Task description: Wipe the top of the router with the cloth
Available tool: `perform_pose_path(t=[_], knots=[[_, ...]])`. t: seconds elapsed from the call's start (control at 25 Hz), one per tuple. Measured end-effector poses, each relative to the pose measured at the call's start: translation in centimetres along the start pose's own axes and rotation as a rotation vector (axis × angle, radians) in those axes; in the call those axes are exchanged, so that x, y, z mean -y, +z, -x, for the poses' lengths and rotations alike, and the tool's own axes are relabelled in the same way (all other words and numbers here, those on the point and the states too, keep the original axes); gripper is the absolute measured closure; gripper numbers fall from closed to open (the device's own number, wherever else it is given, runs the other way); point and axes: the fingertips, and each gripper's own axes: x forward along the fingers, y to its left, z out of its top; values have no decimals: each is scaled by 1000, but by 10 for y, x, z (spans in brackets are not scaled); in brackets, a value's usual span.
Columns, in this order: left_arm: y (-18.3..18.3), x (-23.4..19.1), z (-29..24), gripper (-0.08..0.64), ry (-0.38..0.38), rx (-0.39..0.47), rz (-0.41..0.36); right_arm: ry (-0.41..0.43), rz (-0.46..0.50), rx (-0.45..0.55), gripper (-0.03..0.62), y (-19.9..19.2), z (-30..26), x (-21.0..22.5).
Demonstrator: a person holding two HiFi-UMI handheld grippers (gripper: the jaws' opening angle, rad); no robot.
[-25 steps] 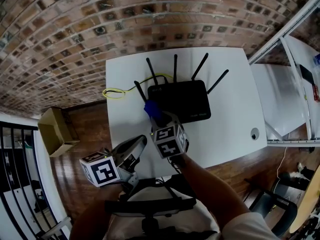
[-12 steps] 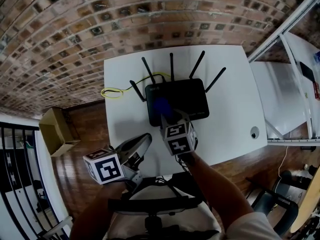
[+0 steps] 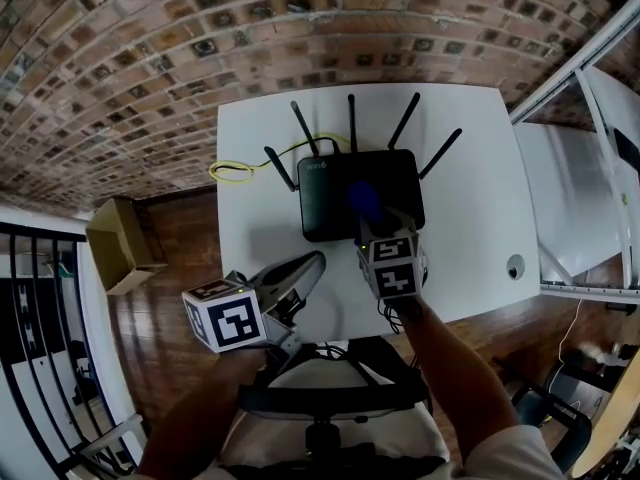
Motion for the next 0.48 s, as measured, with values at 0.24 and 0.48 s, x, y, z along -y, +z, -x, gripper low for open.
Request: perform_pose_path(t=[0.24, 0.48], knots=[[-7, 9, -18, 541, 3, -7, -4, -22, -8, -15, 480, -8, 11, 33], [-14, 19, -38, 541, -6, -3, 12, -33, -18, -6, 480, -13, 19, 63]])
